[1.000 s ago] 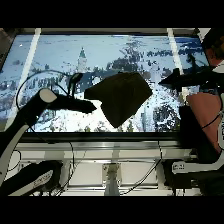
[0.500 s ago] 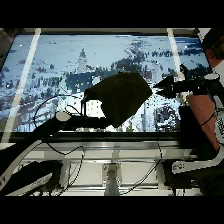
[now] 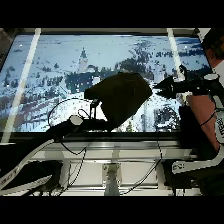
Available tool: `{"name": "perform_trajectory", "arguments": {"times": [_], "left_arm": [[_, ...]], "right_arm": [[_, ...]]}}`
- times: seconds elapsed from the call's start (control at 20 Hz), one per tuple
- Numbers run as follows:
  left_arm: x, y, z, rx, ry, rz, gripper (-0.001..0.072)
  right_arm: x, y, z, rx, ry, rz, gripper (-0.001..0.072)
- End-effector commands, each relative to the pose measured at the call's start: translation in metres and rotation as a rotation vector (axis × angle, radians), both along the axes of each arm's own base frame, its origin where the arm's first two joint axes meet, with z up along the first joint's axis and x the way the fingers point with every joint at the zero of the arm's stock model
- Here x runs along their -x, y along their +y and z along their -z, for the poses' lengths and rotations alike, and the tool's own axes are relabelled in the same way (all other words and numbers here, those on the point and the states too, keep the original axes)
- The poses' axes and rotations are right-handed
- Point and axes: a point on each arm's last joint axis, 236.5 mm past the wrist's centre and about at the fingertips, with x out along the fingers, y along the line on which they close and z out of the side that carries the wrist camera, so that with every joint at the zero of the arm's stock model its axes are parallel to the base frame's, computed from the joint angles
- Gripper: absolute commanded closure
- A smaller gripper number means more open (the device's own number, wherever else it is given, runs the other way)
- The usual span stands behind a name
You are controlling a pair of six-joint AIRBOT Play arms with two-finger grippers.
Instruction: Fold the clothes and pants, and hang the long-sleeved shirts on hangers.
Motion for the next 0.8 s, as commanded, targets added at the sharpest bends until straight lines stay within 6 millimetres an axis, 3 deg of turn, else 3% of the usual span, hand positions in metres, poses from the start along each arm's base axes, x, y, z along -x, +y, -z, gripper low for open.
{"name": "perform_trajectory", "arguments": {"times": [0.0, 0.45, 0.5, 0.55, 0.6, 0.75], "left_arm": [[-0.012, -0.007, 0.008, -0.026, -0.035, 0.013, 0.0271], [-0.01, -0.034, 0.018, -0.004, 0.024, 0.056, 0.0278], [-0.01, -0.036, 0.017, -0.002, 0.021, 0.06, 0.0352], [-0.009, -0.039, 0.014, 0.006, 0.02, 0.066, 0.0663], [-0.008, -0.042, 0.009, 0.019, 0.021, 0.079, 0.0697], [-0.016, -0.035, -0.022, 0.043, -0.052, 0.105, 0.07]], "right_arm": [[0.001, 0.0, 0.0, 0.0, 0.002, -0.002, 0.0193], [-0.001, 0.0, 0.001, 0.002, -0.001, 0.003, 0.0194], [-0.001, -0.001, 0.001, 0.005, -0.003, 0.006, 0.0193], [-0.004, -0.002, 0.002, 0.011, -0.007, 0.014, 0.0193], [-0.007, -0.004, 0.004, 0.024, -0.019, 0.026, 0.0193], [-0.004, -0.015, 0.019, 0.117, -0.061, -0.023, 0.0194]]}}
